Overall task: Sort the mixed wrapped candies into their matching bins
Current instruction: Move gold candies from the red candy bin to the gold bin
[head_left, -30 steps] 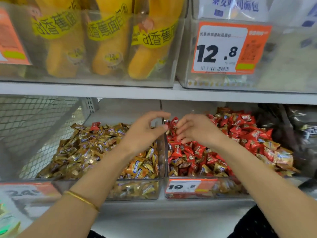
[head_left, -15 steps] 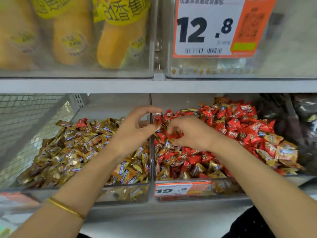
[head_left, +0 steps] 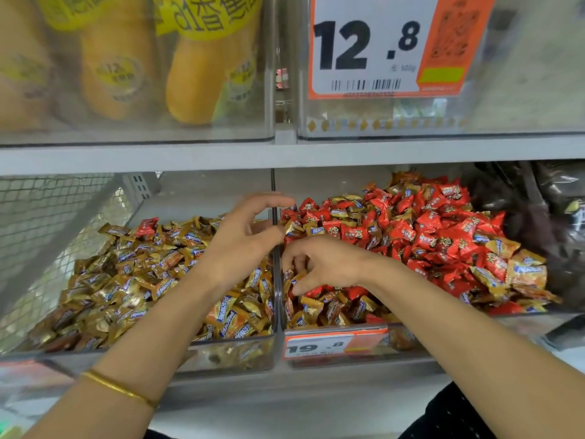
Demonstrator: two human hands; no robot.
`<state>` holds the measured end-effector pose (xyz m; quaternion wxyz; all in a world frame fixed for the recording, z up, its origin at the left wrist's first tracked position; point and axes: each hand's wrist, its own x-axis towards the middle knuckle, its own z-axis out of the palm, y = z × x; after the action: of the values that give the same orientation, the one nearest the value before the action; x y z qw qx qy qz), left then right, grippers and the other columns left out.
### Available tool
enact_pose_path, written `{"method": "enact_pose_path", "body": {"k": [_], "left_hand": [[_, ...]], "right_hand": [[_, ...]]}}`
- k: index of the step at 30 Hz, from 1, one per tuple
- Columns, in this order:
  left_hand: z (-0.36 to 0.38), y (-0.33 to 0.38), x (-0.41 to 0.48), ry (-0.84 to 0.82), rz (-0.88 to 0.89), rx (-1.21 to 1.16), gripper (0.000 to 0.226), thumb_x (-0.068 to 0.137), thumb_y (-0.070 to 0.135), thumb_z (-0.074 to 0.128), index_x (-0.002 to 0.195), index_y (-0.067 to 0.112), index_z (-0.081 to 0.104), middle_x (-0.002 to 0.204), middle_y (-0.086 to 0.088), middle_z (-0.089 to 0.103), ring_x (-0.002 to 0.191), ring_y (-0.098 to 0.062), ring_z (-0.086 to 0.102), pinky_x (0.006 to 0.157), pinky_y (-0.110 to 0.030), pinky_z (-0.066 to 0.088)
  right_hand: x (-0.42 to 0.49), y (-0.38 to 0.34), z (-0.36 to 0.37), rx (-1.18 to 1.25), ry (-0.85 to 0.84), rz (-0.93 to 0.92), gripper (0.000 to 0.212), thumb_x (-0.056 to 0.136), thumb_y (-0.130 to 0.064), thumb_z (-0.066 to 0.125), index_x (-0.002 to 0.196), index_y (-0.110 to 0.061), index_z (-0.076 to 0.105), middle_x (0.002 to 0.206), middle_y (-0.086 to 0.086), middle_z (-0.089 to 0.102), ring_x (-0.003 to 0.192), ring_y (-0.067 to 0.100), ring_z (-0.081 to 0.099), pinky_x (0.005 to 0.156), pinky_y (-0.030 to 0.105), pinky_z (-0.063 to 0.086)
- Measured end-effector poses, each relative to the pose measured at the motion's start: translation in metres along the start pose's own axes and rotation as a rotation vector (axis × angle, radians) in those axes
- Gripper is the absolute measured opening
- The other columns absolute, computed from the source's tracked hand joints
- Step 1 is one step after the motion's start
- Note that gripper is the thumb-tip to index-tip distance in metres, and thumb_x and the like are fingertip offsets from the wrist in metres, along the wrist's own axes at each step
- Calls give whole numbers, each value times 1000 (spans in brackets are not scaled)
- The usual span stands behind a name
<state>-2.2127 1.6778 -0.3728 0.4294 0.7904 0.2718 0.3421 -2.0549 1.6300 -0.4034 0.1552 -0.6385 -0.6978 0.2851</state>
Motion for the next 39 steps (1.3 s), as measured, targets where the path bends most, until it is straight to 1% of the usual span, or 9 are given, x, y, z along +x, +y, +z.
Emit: {"method": "enact_pose_path", "body": {"k": [8, 11, 13, 16, 19, 25, 30, 33, 39], "left_hand": [[1, 2, -2, 14, -15, 11, 35, 88, 6, 56, 110, 31, 63, 126, 14, 52, 105, 13, 50, 79, 5, 36], [1, 3, -2, 22, 4, 33, 34, 88, 6, 58, 107, 34, 62, 124, 15, 53, 115, 4, 49, 97, -8, 36], [2, 5, -3, 33, 42, 107, 35, 87, 5, 59, 105, 34, 63, 124, 17, 53, 120, 5, 45, 103, -11, 30], [4, 17, -3, 64, 144, 300, 35, 85, 4, 60, 108, 31, 63, 120, 18, 49, 111, 17, 40, 92, 6, 21], [10, 39, 4, -38, 196, 436, 37, 89, 5, 55, 121, 24, 58, 120, 12, 49, 108, 4, 48, 93, -1, 28], [56, 44, 52, -504, -132, 1007, 37, 90, 12, 57, 124, 3, 46, 113, -11, 51, 99, -25, 54, 78, -30, 43], [74, 15, 76, -450, -319, 1119, 44, 89, -6, 45, 132, 1, 39, 124, -17, 50, 107, -30, 56, 92, -40, 49], [73, 13, 81, -423, -339, 1098, 45, 88, 5, 55, 131, 5, 40, 124, -14, 52, 111, -31, 53, 97, -44, 46], [72, 14, 84, -441, -476, 940, 51, 88, 17, 63, 134, 4, 44, 132, -12, 52, 110, -23, 58, 98, -36, 47]], "right_hand": [[-18, -5, -17, 390, 127, 39, 18, 80, 1, 70, 78, -13, 59, 75, 2, 56, 51, 4, 57, 52, 17, 52], [-29, -4, -28, 593, 237, 87, 15, 82, 0, 68, 79, -10, 57, 76, 4, 58, 56, 9, 56, 54, 19, 51], [-39, -2, -33, 763, 284, 148, 15, 83, 0, 66, 78, -10, 56, 72, 4, 59, 56, 10, 55, 53, 19, 49], [-53, 5, -41, 1034, 346, 266, 21, 85, 1, 63, 70, -10, 53, 58, 1, 57, 49, 8, 51, 47, 16, 45], [-64, 12, -51, 1312, 439, 340, 25, 85, 6, 59, 67, -9, 52, 60, 5, 55, 50, 10, 50, 43, 16, 44], [-73, 22, -62, 1518, 612, 418, 17, 86, 6, 57, 76, -7, 53, 77, 8, 54, 67, 15, 46, 40, 16, 45], [-73, 26, -64, 1590, 613, 375, 20, 88, 6, 54, 99, -9, 62, 86, 8, 54, 69, 15, 45, 42, 15, 46], [-73, 31, -67, 1757, 583, 344, 36, 93, 4, 48, 121, -15, 61, 104, 9, 52, 73, 16, 44, 44, 16, 47], [-79, 29, -71, 2113, 528, 382, 30, 97, 2, 37, 97, -15, 62, 105, 19, 47, 69, 15, 42, 57, 18, 42]]}}
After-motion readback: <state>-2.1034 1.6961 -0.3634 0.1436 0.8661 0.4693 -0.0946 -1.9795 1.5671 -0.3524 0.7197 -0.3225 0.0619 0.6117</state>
